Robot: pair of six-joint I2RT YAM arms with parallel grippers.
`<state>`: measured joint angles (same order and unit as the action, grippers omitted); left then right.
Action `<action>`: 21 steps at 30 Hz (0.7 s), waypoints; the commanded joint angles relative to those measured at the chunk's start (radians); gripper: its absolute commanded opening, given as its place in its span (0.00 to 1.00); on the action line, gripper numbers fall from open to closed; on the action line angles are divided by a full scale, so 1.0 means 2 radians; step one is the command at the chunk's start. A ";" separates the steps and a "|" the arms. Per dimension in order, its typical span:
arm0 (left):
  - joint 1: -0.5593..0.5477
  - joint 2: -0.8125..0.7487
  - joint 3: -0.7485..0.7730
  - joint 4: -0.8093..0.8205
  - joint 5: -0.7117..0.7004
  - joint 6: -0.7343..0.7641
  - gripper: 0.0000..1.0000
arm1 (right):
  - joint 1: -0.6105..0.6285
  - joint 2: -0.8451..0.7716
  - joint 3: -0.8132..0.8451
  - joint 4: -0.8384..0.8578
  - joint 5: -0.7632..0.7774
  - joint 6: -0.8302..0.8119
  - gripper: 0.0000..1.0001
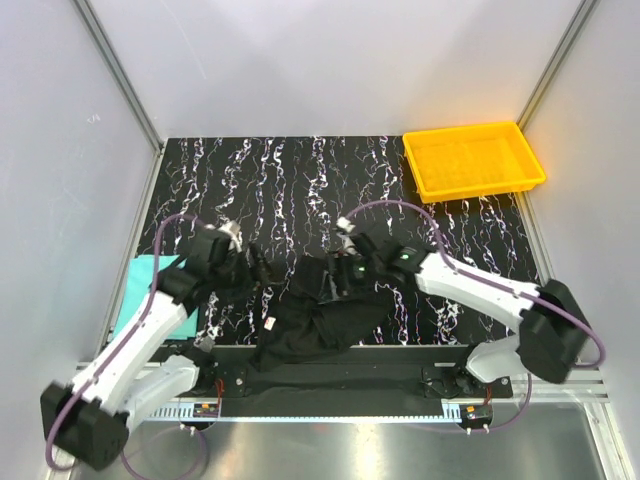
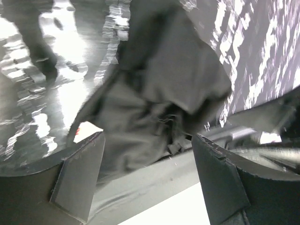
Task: Fold and stack the t-shirts
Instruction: Flatten the tshirt out
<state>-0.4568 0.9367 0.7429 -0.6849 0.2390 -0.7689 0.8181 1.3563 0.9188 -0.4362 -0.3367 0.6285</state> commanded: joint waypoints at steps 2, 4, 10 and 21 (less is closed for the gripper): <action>0.048 -0.089 -0.057 -0.051 -0.024 -0.027 0.80 | 0.065 0.079 0.077 -0.060 0.106 -0.056 0.72; 0.054 -0.135 -0.069 -0.056 -0.021 -0.035 0.82 | 0.081 0.110 0.104 -0.086 0.157 -0.063 0.67; 0.060 -0.162 -0.064 -0.090 -0.027 -0.022 0.83 | 0.097 0.154 0.104 -0.099 0.207 -0.070 0.56; 0.060 -0.131 -0.104 -0.030 0.054 -0.021 0.83 | 0.085 -0.029 0.130 -0.220 0.393 -0.031 0.00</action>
<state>-0.3412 0.6270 0.5671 -0.8452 0.2535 -0.8173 1.0088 1.4834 1.1408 -0.7597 0.2691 0.5198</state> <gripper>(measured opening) 0.831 0.017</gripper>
